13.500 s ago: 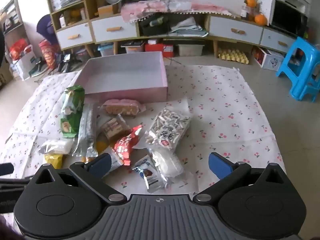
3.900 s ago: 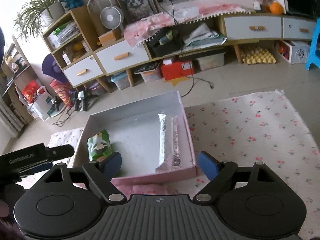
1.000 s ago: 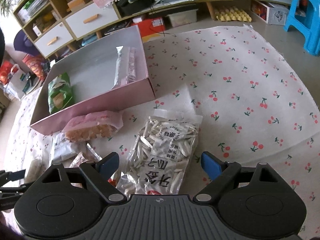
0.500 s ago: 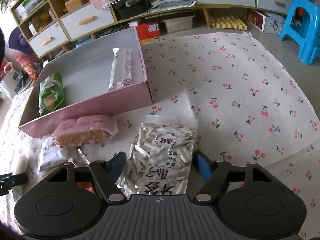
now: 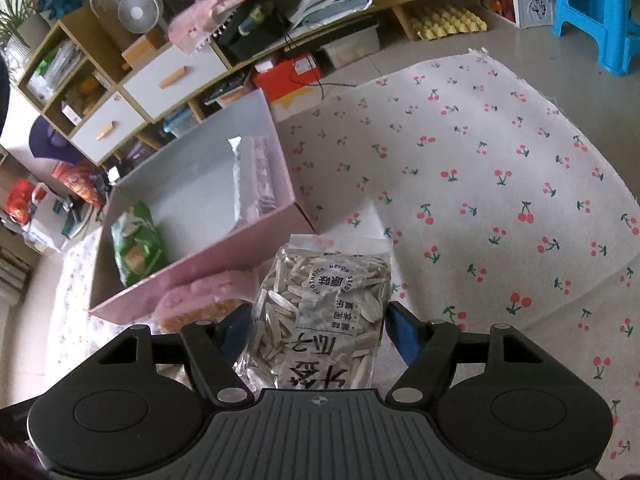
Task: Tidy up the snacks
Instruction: 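Grasp the white bread packet with the left tool while the right tool grasps the sunflower-seed bag, then carry both snacks to the pink box while the right tool releases the seed bag inside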
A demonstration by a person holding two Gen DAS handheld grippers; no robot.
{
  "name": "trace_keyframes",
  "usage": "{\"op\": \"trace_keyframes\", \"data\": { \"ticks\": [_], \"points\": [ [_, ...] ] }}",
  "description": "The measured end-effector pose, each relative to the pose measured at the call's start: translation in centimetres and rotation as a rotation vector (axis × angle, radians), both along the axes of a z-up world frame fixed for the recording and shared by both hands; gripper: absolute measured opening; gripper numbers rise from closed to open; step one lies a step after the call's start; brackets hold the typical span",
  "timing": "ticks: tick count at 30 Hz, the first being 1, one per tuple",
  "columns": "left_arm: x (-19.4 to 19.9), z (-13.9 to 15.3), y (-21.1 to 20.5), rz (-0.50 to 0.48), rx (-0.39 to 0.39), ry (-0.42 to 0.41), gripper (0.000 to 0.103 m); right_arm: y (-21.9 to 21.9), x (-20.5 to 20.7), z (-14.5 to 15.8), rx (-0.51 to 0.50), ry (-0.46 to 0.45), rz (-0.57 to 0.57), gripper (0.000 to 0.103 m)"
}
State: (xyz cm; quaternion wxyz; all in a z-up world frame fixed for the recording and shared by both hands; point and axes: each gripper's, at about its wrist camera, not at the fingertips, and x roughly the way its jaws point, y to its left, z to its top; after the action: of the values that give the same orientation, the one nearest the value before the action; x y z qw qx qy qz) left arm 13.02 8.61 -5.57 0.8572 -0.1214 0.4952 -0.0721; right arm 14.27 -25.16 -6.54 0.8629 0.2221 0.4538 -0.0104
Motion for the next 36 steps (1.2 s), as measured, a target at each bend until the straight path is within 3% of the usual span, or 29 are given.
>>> {"op": "trace_keyframes", "data": {
  "ticks": [9, 17, 26, 30, 36],
  "points": [
    [0.8, 2.0, -0.7, 0.046, -0.141, -0.039, 0.034, 2.5, 0.9, 2.8, 0.074, -0.05, 0.06, 0.072],
    [2.2, 2.0, -1.1, 0.072, -0.232, -0.029, 0.034, 5.7, 6.4, 5.2, 0.066, -0.135, 0.098, 0.072],
    [3.7, 1.3, -0.6, 0.125, -0.295, -0.002, 0.034, 7.1, 13.2, 2.1, 0.047, -0.114, 0.107, 0.073],
    [4.0, 1.4, -0.6, 0.141, -0.318, -0.018, 0.034, 6.8, 14.1, 0.3, 0.016, -0.094, 0.097, 0.073],
    [4.5, 1.4, -1.3, 0.15, -0.328, -0.042, 0.034, 6.8, 14.4, 0.1, -0.031, -0.127, 0.126, 0.073]
  ]
}}
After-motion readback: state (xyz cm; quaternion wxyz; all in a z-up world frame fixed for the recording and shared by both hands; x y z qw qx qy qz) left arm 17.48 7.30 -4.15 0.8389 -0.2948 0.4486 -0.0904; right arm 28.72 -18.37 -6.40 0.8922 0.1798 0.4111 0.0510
